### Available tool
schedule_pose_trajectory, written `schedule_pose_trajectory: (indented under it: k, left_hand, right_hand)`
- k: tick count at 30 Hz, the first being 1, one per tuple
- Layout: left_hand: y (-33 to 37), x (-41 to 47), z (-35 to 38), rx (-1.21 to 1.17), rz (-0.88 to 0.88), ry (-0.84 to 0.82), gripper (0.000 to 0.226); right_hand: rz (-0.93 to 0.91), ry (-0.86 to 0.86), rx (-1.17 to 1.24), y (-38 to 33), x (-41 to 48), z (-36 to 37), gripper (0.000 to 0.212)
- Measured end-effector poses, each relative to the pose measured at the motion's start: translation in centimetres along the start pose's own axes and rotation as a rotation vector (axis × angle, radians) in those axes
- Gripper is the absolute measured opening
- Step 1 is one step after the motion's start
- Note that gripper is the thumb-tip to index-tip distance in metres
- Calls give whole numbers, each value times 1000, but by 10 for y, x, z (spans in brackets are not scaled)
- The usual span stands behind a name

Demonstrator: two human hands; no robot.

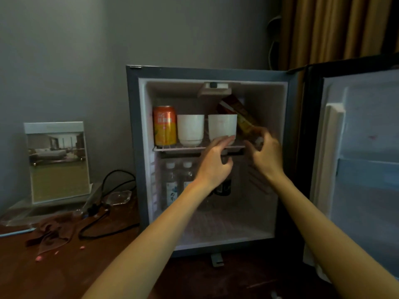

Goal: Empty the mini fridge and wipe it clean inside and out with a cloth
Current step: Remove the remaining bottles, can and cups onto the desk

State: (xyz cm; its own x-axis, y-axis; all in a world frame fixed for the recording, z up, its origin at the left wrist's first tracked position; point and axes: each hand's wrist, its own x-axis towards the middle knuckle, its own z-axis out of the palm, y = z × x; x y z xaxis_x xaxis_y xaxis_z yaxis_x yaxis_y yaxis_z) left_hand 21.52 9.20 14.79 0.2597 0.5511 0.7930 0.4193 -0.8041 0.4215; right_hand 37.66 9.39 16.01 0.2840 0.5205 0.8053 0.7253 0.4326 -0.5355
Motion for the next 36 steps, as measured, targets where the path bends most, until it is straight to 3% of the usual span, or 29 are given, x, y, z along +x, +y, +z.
schedule_pose_trajectory:
  k: [4,10,14,26,36]
  left_hand:
    - [-2,15,5,39,16,-74,58]
    - [-14,17,4,105,74,-115,59]
    - [-17,16,2,120,96,-140,60]
    - [-19,9,-16,146,47,-292,69]
    - [-14,10,-23,238,64,-323,70]
  right_hand:
    - [-87,-14,-120,3,16,0,53]
    - [46,-118,-230,6,28,14,71]
    - [84,-130,-304,7,32,18,74]
    - [76,-202,-826,-14,57,24,73]
    - [4,-257,-853,-11,64,19,75]
